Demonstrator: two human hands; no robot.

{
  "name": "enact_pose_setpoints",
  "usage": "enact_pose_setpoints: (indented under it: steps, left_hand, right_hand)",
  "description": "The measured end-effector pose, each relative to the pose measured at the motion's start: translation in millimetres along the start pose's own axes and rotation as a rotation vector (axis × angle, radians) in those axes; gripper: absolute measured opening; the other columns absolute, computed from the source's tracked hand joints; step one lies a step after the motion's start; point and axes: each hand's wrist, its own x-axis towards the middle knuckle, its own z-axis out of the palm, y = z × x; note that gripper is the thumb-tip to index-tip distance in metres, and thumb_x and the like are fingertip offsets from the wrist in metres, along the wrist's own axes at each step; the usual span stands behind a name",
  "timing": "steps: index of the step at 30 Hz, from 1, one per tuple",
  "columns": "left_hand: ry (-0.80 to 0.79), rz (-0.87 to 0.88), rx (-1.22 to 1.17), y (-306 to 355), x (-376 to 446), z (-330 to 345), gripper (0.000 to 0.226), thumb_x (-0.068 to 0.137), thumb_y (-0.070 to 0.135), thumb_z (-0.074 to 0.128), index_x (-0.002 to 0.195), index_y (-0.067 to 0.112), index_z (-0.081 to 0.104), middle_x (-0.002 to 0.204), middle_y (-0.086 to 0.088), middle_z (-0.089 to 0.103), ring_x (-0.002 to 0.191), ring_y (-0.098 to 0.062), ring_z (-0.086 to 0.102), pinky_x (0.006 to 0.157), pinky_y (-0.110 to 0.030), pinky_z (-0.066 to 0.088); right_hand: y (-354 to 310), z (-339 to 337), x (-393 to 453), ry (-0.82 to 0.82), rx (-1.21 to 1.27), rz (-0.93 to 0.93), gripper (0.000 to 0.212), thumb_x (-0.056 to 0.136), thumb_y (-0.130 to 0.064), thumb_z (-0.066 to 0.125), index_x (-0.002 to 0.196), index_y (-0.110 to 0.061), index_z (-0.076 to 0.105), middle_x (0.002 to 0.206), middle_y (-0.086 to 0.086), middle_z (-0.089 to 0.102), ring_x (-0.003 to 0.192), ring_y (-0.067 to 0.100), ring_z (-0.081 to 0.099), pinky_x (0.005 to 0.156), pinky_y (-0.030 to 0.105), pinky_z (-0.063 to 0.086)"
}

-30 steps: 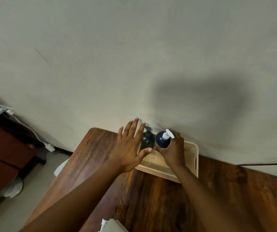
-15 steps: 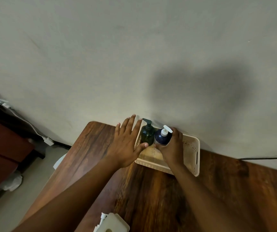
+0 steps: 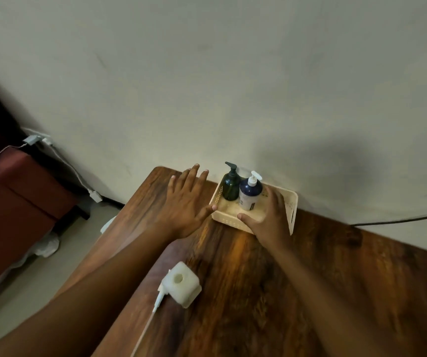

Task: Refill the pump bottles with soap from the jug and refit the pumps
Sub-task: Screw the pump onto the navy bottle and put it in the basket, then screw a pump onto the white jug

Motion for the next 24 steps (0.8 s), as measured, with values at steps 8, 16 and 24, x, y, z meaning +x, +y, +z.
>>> enact_pose_setpoints:
  steps: [8,16,24]
  left_hand:
    - [-0.028,-0.159,0.083,-12,-98,-18,0.081,0.103,0.068,0.026,0.165,0.026,-0.005,0.173,-0.004,-0.014,0.16,-0.023,-0.01,0.129,-0.053,0.0]
    - [-0.032,-0.296,0.014,-34,-165,4,0.082,0.102,0.067,0.028,0.165,0.026,-0.005,0.173,-0.003,-0.01,0.16,-0.025,-0.006,0.129,-0.052,-0.001]
    - [-0.09,-0.368,-0.065,-50,-191,35,0.079,0.103,0.065,0.032,0.164,0.029,-0.003,0.174,-0.003,-0.005,0.16,-0.025,-0.002,0.128,-0.049,0.003]
  right_hand:
    - [-46,-6,-78,-0.293,0.048,-0.042,0.102,0.075,-0.048,0.084,0.155,-0.04,0.021,0.162,-0.009,0.03,0.147,0.015,0.031,0.115,0.04,0.04]
    - [-56,26,-142,-0.521,-0.007,-0.045,0.114,0.069,-0.053,0.086,0.154,-0.049,0.009,0.166,-0.011,0.017,0.15,0.016,0.026,0.112,0.042,0.042]
    - [-59,73,-167,-0.567,0.04,0.092,0.126,0.063,-0.046,0.092,0.158,-0.037,0.009,0.162,0.001,0.023,0.145,0.025,0.034,0.11,0.044,0.046]
